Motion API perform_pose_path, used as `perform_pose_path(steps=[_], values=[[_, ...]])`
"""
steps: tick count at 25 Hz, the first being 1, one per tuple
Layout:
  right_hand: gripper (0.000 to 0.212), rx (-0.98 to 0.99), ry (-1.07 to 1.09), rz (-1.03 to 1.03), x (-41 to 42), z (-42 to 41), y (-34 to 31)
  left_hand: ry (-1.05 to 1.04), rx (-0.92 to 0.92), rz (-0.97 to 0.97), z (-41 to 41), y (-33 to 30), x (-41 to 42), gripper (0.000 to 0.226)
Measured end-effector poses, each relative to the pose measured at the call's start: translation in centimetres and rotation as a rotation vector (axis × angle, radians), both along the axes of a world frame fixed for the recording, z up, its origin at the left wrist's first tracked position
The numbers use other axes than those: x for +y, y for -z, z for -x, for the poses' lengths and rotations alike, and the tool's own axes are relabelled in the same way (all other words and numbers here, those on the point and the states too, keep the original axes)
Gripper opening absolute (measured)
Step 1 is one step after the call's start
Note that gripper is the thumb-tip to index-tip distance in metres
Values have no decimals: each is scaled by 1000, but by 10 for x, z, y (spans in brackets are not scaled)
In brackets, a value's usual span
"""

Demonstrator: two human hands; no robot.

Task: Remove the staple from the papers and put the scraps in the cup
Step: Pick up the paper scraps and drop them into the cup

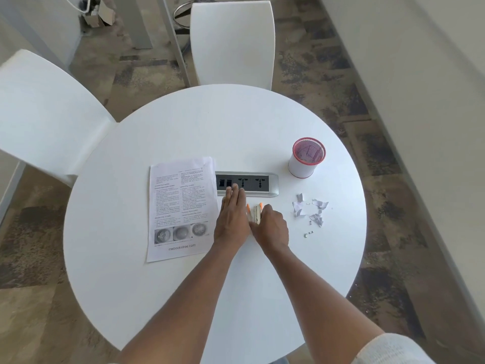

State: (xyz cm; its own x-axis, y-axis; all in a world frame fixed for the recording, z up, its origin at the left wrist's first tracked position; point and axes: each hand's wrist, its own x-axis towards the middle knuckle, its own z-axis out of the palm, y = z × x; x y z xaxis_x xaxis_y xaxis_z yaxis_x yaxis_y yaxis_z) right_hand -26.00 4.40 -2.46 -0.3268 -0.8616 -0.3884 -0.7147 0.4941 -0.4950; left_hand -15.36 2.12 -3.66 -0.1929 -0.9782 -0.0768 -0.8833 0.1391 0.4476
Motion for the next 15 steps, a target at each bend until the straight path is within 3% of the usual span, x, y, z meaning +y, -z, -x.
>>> perform_pose_path(steps=[4,10,15], values=[[40,-29,-14,21,2,13,-6,18,-10,19,11,0,-2,62],[9,95,71,208,5,110,-22,168,-4,43,65,10,8,59],[45,162,-3,175,-2,177,-6,238,-28,-26,103,33,16,62]])
